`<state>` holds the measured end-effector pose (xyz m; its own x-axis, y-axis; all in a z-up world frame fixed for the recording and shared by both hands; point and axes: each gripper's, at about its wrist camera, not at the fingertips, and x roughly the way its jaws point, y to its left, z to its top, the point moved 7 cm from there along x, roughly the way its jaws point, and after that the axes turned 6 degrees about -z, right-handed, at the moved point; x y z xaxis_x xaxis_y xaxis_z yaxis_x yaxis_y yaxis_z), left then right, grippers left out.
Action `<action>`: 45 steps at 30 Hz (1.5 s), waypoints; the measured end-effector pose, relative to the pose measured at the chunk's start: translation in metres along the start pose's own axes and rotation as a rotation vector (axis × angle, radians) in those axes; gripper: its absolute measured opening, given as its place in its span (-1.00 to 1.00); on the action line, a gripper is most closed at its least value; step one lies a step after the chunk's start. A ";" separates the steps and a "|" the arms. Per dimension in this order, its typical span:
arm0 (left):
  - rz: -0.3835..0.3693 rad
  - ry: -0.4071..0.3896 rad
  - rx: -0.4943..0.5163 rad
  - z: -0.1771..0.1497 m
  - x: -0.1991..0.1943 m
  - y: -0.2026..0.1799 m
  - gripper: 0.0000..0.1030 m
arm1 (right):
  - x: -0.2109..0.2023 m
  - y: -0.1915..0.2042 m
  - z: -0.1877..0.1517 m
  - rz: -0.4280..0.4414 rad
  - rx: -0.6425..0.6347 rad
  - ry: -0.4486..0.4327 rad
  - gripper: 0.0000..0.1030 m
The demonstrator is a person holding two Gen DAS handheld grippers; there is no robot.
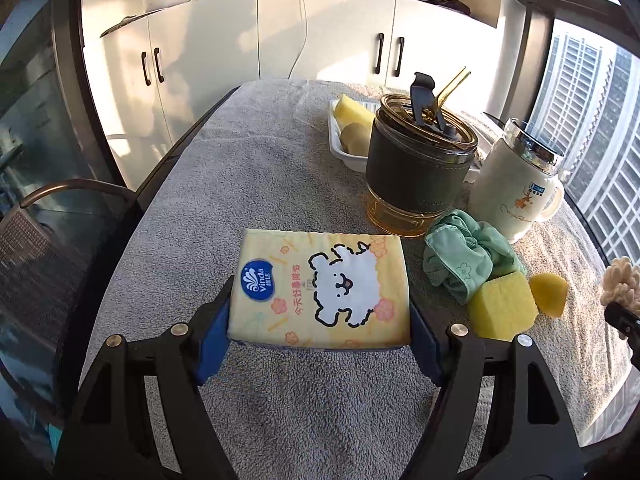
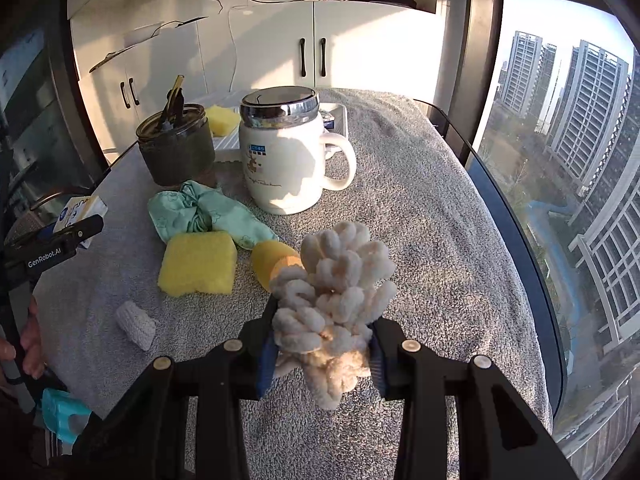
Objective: Organize soft objects
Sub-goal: 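Carry the yellow tissue pack and white coral toy toward the white tray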
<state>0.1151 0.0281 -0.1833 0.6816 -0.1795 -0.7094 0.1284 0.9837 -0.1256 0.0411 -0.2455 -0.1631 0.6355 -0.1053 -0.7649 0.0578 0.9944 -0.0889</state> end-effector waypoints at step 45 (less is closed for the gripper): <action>0.181 -0.021 -0.048 0.121 0.100 0.105 0.42 | 0.148 -0.094 0.138 -0.149 0.059 0.050 -0.22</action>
<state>0.2842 0.1132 -0.1832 0.7051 0.0005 -0.7091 -0.0318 0.9990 -0.0309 0.2358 -0.3524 -0.1802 0.5773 -0.2510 -0.7770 0.1946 0.9664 -0.1677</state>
